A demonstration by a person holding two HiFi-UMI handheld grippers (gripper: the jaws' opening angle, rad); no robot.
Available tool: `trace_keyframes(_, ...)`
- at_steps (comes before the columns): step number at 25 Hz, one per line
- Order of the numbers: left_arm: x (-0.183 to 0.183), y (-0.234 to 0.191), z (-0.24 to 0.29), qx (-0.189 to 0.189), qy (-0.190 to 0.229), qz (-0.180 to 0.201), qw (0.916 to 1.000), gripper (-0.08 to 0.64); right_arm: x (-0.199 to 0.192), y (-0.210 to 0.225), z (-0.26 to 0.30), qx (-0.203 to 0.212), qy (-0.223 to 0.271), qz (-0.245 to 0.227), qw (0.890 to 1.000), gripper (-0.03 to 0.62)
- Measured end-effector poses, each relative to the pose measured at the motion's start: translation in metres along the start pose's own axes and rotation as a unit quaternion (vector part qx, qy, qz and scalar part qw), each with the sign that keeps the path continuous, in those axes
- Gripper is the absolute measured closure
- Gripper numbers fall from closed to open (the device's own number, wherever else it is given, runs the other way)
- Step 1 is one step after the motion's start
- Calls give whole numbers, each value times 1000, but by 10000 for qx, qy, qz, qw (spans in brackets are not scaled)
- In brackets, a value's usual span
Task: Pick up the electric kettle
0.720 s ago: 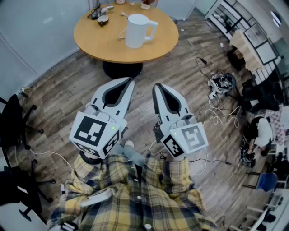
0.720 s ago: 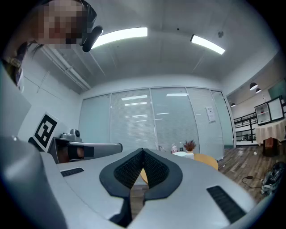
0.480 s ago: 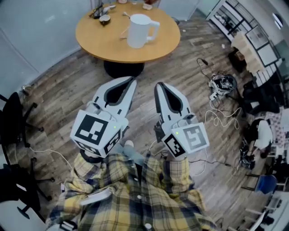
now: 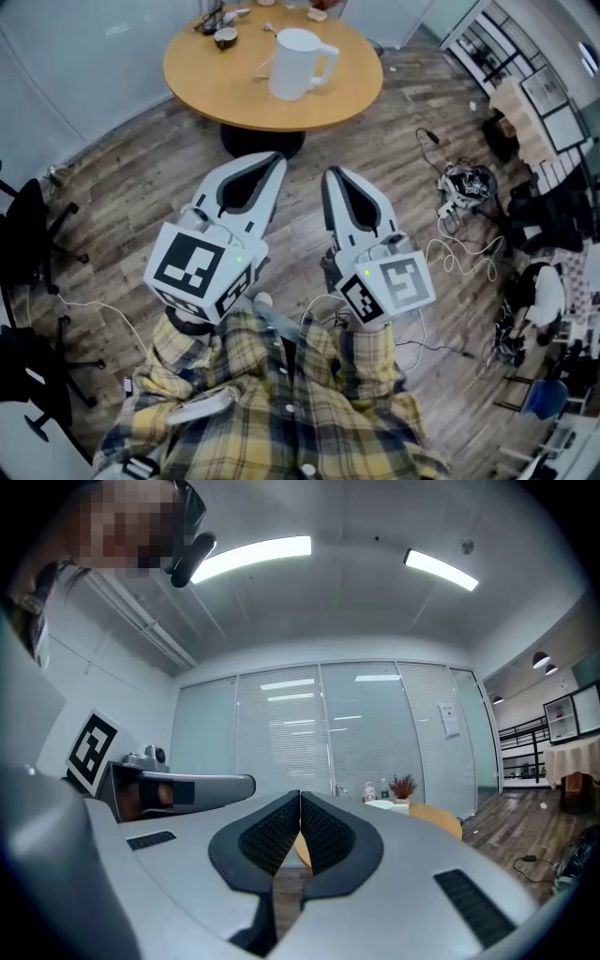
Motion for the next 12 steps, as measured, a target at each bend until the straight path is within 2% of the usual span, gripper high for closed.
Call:
trace_keyframes(5, -5, 0, 9, 61, -58, -14, 10000, 557, -3, 12, 3, 4, -62, 21, 10000, 560)
trace_keyframes(12, -8, -21, 24, 84, -82, -39, 9999, 557, -9, 23, 26, 49, -129, 143, 9998, 560)
Point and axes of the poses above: the fingertips, and each gripper's own axes: z forward along the fingers, y to its right, x out of its top, the point moved 7 cm from there along -z, backward along the fingers, and after that the axes turned 6 degrees about z, right-handed, at the moved point
